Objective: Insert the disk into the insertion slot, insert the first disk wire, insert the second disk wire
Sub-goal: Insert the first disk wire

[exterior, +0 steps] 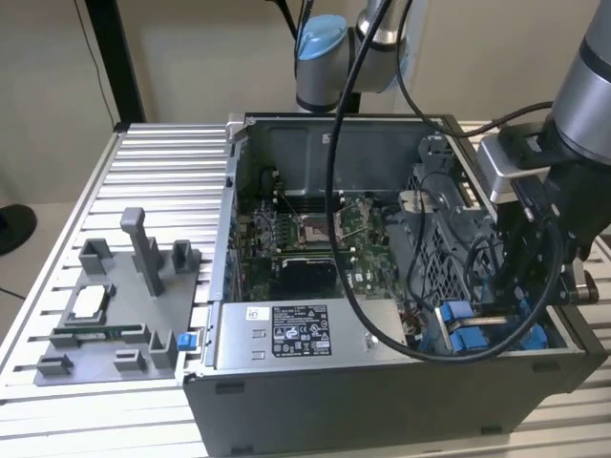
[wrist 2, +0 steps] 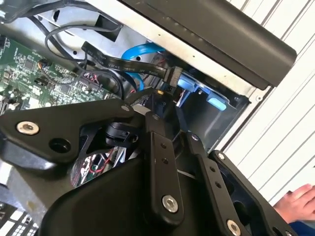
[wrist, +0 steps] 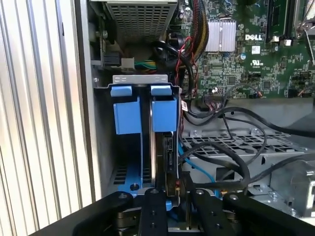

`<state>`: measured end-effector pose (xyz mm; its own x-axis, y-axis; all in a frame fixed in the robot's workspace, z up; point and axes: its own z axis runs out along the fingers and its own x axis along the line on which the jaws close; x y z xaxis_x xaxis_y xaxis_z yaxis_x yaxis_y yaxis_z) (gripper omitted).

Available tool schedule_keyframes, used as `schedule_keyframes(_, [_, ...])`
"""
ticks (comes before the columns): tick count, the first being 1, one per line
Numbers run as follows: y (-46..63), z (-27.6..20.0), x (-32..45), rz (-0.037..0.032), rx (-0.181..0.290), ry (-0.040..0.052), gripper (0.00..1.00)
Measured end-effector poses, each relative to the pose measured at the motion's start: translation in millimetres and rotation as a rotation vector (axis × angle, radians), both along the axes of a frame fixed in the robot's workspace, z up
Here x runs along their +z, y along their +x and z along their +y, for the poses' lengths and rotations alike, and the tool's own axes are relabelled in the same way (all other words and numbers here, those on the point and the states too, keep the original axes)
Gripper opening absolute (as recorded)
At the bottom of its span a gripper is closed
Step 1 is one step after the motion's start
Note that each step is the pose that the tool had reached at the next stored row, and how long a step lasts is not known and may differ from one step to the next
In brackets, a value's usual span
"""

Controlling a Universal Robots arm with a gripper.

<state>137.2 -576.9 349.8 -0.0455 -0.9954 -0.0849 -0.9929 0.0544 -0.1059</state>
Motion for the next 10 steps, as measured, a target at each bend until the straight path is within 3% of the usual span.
schedule_keyframes(5, [-0.1,0.0,14.1,0.0001,0.000,0.0003,0.00])
schedule_keyframes(10, [-0.1,0.0,15.8,0.0000,0.000,0.0014,0.00])
